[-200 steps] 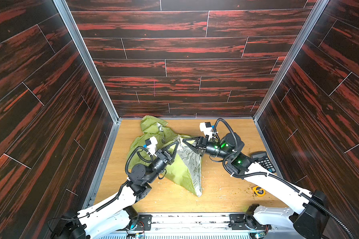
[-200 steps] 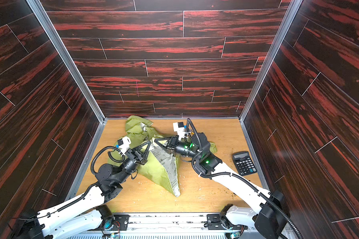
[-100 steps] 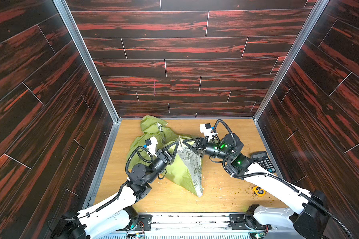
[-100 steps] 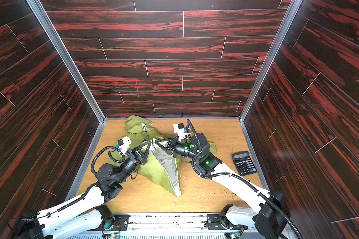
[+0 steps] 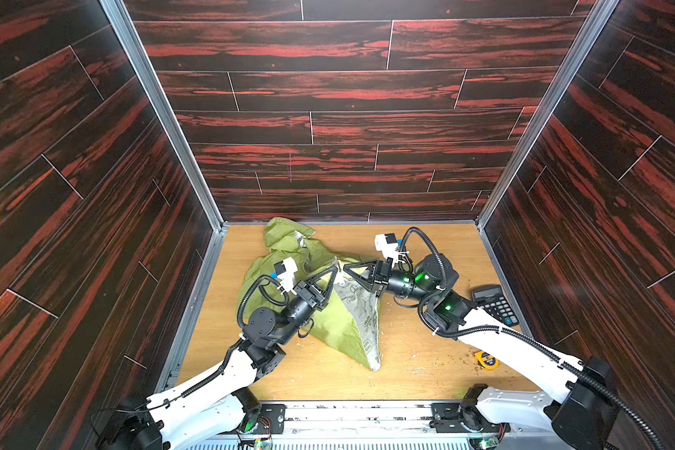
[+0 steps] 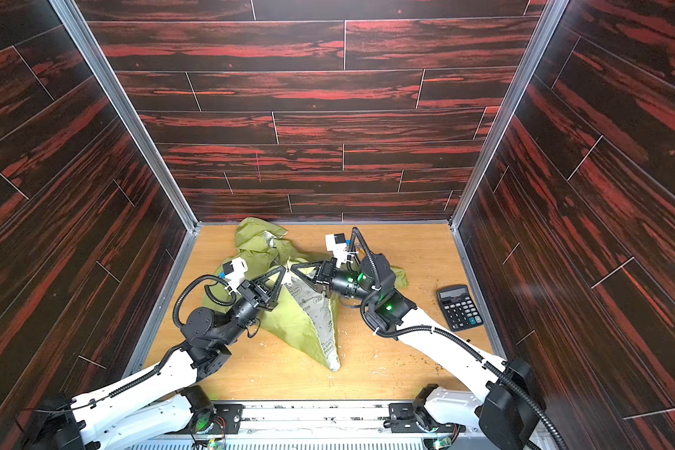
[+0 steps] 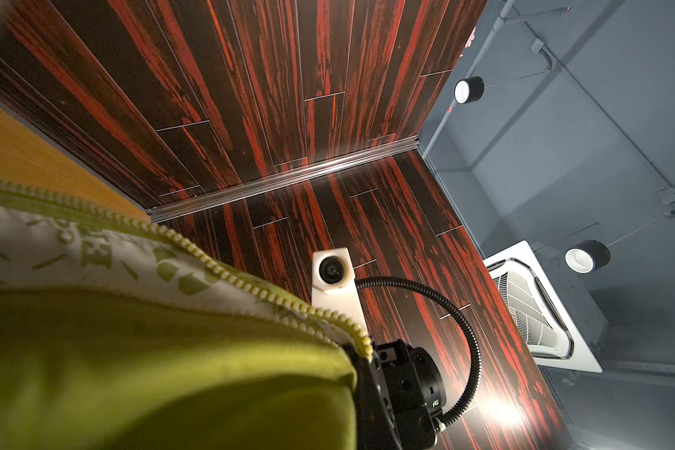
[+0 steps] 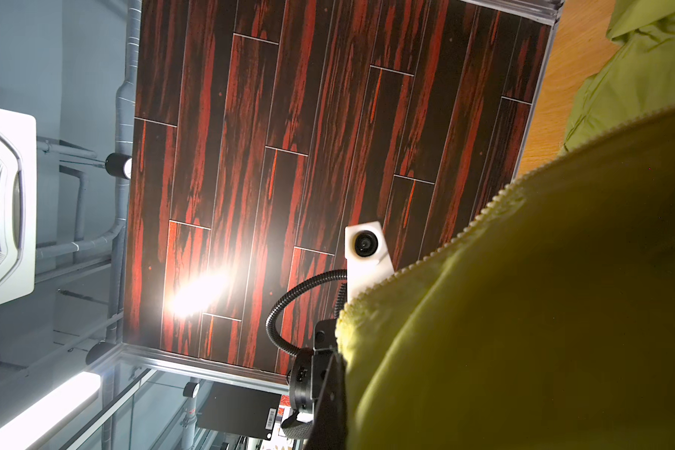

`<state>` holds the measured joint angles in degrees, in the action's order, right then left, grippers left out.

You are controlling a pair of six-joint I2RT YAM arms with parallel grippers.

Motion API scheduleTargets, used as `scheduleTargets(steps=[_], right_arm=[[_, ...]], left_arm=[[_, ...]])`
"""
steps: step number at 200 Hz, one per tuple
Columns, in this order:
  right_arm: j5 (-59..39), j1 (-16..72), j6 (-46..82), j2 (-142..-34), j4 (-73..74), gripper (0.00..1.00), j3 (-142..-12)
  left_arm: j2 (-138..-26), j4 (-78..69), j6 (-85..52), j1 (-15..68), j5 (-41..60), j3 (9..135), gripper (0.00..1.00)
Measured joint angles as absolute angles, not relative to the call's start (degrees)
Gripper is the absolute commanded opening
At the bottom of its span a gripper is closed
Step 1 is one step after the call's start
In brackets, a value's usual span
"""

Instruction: Zip up the jacket

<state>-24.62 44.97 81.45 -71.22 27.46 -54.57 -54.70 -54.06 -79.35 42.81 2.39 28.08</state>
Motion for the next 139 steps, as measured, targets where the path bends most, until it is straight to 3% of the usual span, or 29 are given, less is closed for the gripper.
scheduleTargets(steps=[139], right_arm=[[-25.9, 45.4, 82.4, -71.2, 27.0, 0.0, -53.7]], left_arm=[[-52.6, -54.0, -79.5, 42.9, 2.3, 28.1, 0.0]])
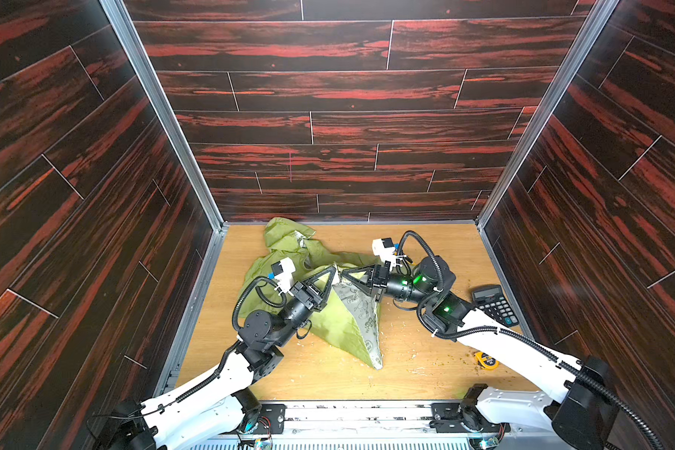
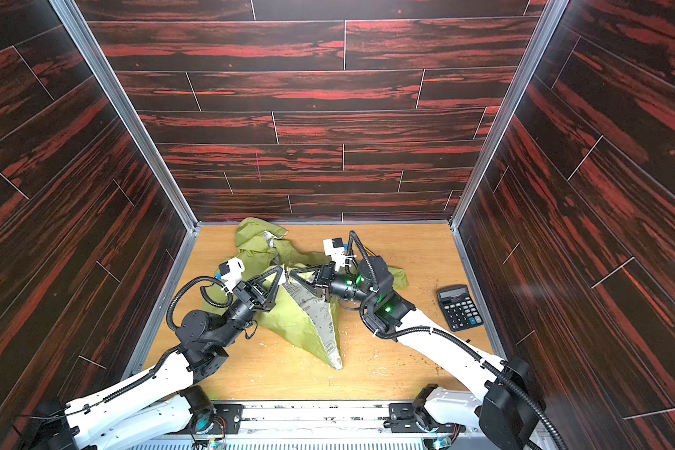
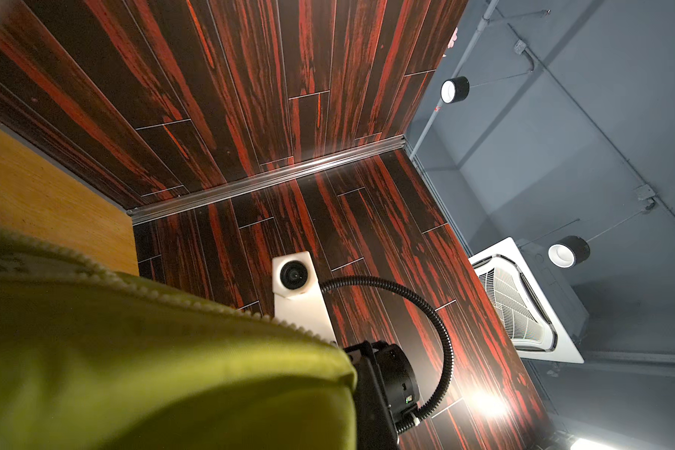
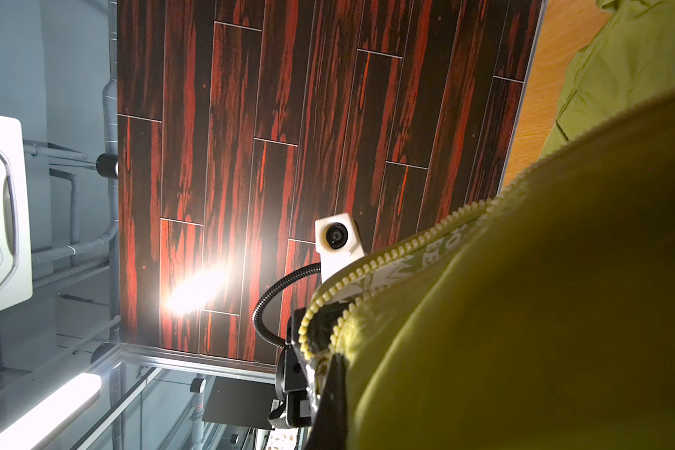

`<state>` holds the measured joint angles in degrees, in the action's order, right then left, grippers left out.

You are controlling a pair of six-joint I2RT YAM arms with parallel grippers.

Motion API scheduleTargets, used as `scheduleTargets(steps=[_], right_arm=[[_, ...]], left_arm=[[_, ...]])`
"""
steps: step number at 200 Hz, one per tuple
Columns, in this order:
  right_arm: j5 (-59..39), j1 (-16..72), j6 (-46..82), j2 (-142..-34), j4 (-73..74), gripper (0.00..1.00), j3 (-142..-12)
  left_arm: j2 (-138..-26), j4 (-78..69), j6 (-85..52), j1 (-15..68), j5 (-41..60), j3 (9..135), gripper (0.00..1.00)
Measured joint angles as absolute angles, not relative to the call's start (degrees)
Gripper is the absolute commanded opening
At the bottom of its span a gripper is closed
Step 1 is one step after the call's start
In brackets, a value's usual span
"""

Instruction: Zip up the jacket

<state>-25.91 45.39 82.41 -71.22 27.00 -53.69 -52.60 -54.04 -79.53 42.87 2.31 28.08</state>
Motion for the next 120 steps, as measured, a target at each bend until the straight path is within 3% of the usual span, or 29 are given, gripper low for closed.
scheduleTargets(steps=[120], right_arm=[[-24.6, 45.8, 77.1, -68.4, 23.1, 0.0, -53.5]], left_arm=[[-52.9, -52.2, -82.1, 43.2, 1.8, 27.2, 0.0]])
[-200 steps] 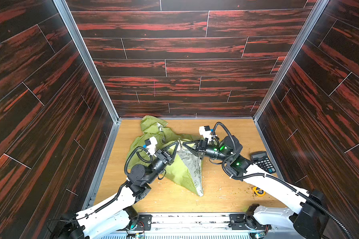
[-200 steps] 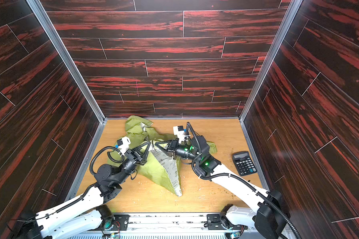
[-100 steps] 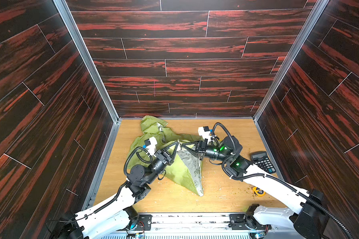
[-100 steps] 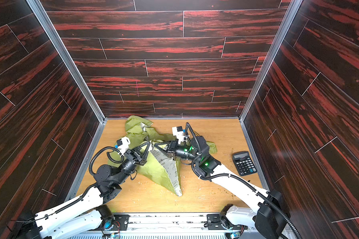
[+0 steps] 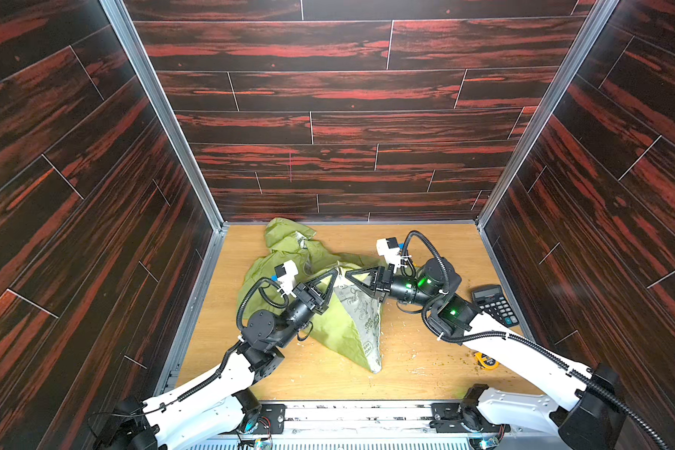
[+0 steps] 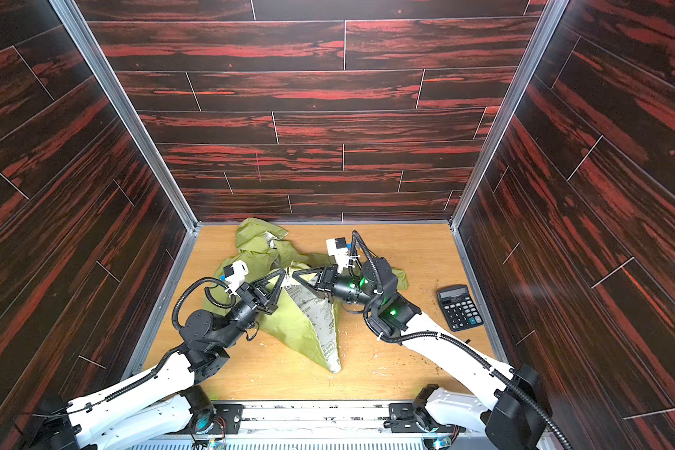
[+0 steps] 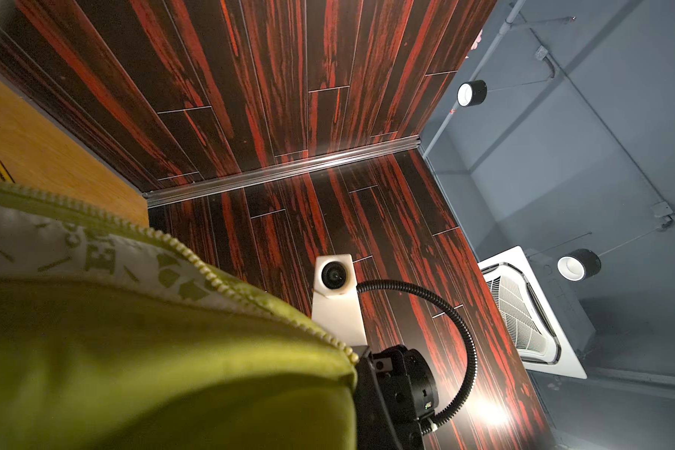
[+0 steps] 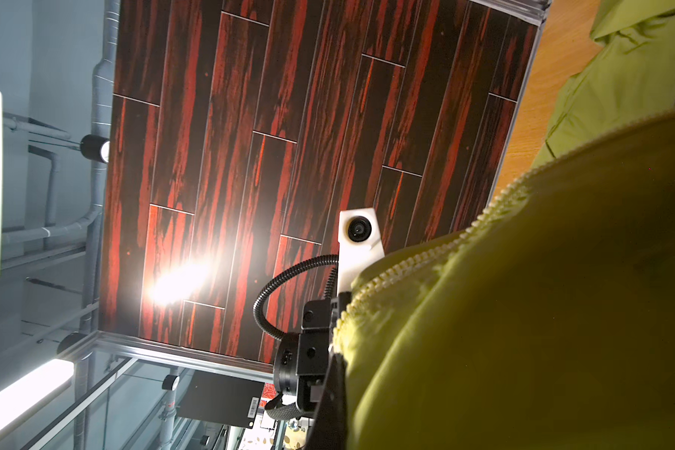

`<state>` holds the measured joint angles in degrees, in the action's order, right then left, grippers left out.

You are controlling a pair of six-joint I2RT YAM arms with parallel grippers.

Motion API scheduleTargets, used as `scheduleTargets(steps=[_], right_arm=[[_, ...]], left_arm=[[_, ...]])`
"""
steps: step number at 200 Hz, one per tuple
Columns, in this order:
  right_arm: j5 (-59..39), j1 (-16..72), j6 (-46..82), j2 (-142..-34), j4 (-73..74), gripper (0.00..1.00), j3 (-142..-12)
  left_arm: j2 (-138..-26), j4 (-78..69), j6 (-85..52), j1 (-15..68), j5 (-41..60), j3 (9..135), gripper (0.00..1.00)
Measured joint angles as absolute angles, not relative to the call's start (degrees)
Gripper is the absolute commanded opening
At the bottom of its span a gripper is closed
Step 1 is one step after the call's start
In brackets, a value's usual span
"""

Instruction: Zip up the jacket

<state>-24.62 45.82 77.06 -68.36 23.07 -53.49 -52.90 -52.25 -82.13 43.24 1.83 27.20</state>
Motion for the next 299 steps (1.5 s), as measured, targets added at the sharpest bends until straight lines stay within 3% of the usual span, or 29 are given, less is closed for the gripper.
scheduleTargets(steps=[299], right_arm=[[-20.1, 47.1, 69.6, -65.2, 16.3, 0.0, -51.8]], left_arm=[[-57.0, -54.9, -85.1, 44.1, 1.0, 27.2, 0.0]])
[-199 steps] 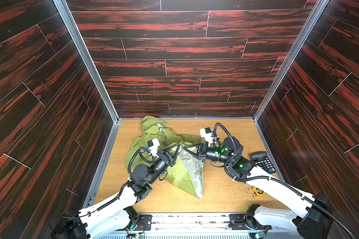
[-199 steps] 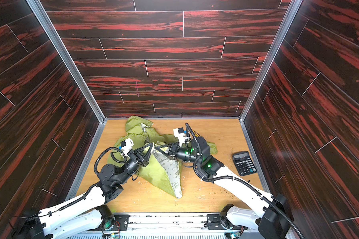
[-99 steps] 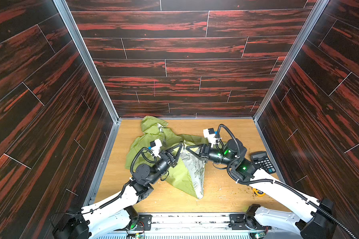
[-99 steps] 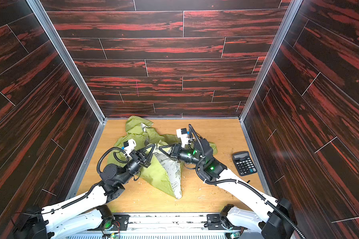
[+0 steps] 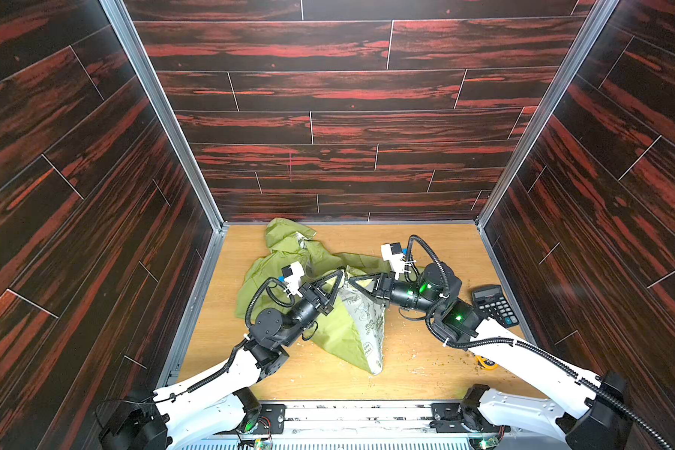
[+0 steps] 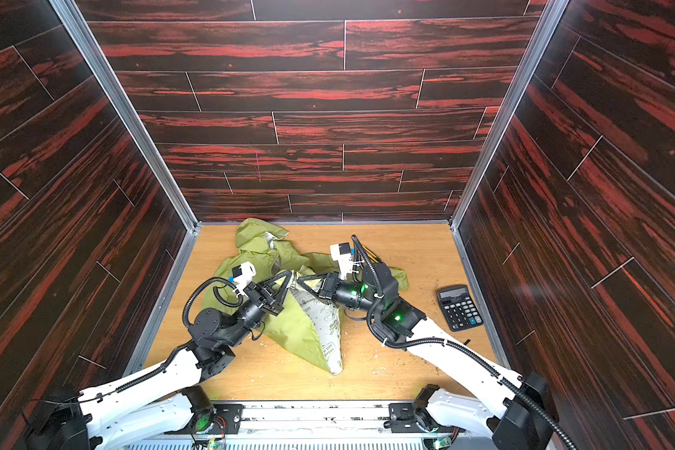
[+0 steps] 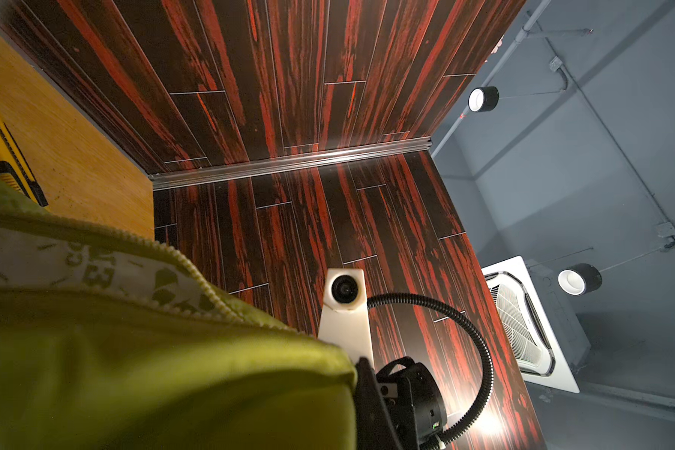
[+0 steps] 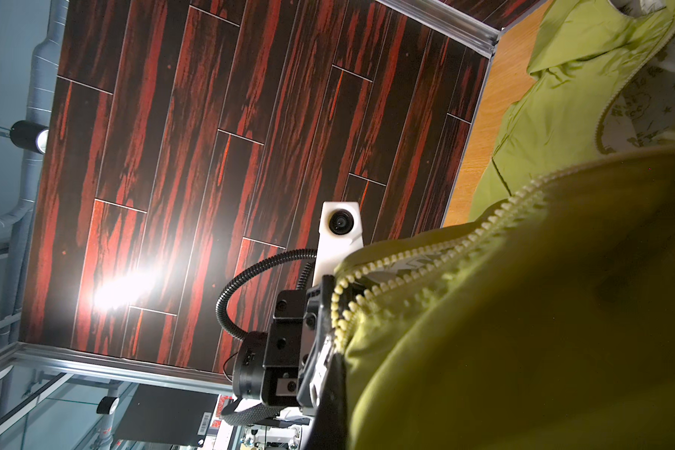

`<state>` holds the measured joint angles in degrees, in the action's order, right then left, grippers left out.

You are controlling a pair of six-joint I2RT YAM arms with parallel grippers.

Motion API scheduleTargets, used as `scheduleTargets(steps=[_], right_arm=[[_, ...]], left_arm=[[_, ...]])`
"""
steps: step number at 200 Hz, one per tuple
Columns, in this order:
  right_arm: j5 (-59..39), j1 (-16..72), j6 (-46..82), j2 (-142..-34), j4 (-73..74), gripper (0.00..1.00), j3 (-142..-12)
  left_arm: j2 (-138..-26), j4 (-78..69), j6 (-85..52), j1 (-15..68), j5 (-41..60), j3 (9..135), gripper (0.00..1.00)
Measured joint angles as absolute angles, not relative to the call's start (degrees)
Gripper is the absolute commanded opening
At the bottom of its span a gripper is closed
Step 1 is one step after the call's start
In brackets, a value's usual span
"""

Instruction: Zip up the jacket

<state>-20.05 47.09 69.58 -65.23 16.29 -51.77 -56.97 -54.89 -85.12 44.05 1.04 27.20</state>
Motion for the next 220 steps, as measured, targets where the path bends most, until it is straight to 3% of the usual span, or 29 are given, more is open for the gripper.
scheduleTargets(steps=[150, 199, 220], right_arm=[[-19.9, 45.9, 67.9, -65.4, 10.8, 0.0, -51.8], [-20.9, 45.3, 67.9, -65.4, 10.2, 0.04, -51.8], [-22.7, 45.2, 67.4, -65.4, 10.1, 0.17, -51.4]], left_arm=[[-59.1, -51.0, -84.9, 44.1, 1.0, 27.4, 0.0], [-59.3, -50.9, -84.6, 44.1, 1.1, 27.4, 0.0], [-59.6, -50.9, -84.4, 44.1, 0.8, 27.4, 0.0]])
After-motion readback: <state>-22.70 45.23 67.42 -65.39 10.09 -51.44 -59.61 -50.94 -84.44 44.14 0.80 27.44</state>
